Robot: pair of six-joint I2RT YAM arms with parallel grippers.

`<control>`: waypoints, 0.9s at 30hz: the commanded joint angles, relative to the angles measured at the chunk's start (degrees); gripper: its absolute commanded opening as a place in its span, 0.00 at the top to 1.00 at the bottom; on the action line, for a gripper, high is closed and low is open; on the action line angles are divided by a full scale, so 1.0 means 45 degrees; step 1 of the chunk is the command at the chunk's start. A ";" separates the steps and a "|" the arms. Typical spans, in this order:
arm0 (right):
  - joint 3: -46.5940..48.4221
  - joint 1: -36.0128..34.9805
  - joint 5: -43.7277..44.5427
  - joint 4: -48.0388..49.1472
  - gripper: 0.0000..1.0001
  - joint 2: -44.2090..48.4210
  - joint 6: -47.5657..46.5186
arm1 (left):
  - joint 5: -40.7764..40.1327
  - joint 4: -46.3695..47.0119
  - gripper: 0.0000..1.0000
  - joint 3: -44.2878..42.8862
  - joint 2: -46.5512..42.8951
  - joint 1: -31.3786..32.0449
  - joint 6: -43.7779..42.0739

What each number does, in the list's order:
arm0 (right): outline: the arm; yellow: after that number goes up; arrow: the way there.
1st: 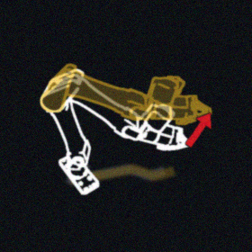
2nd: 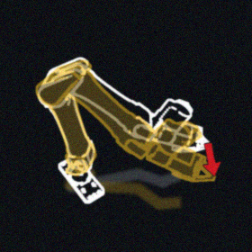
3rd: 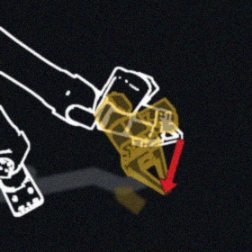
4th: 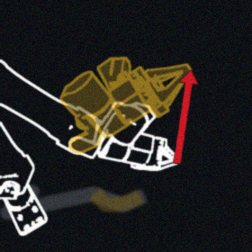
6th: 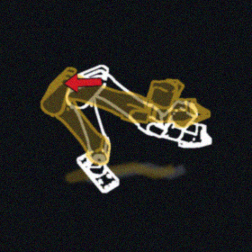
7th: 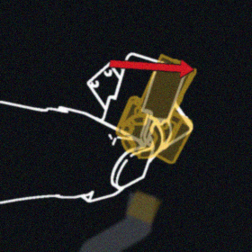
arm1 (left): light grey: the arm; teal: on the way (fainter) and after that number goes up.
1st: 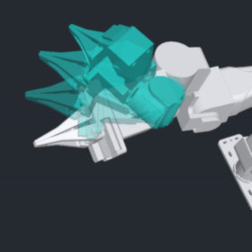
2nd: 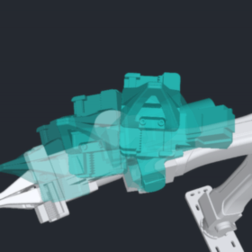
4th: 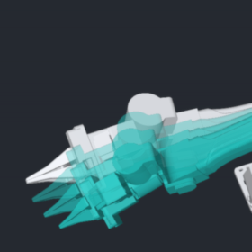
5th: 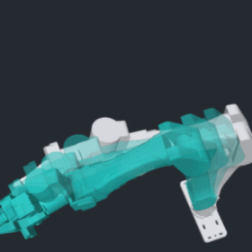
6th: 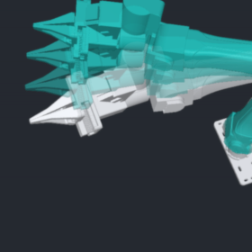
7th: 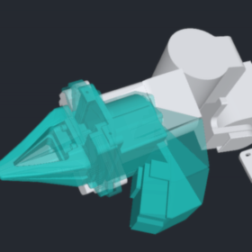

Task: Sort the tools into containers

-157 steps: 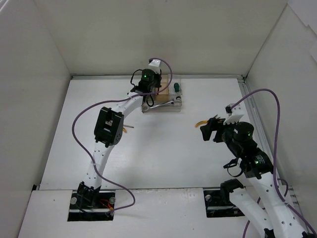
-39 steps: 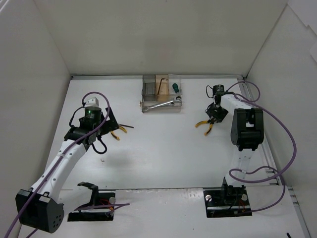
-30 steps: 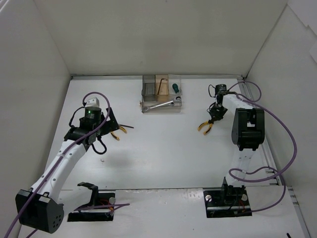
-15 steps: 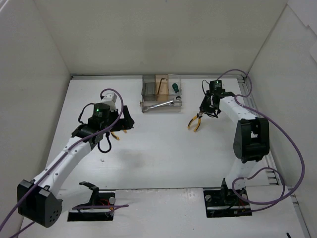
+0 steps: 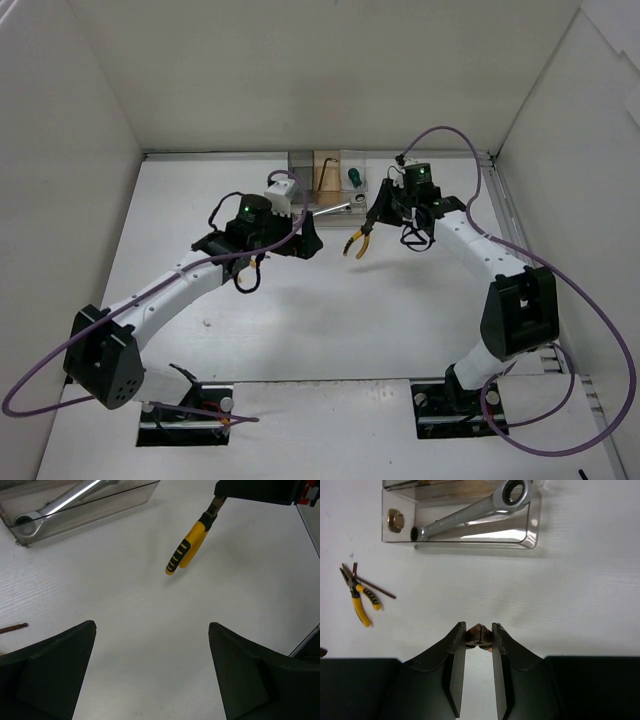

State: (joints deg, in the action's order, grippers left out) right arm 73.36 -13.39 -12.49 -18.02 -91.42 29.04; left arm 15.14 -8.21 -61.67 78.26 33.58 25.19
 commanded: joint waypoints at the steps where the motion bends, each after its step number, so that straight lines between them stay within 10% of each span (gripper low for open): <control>1: 0.0336 -0.0189 -0.1479 0.1622 1.00 0.1115 -0.0534 | 0.0678 0.1705 0.09 -0.0787 0.0107 0.0271 -0.1025; 27: -0.0033 -0.1555 -0.5115 0.1641 1.00 0.2502 0.0110 | 0.2027 0.3132 0.31 -0.2663 0.2609 0.1873 -0.2317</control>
State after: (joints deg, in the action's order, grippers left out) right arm 72.84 -18.98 -32.75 -15.73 -83.96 28.47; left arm 24.14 1.80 -70.26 90.96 41.58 16.32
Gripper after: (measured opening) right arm 0.213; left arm 0.708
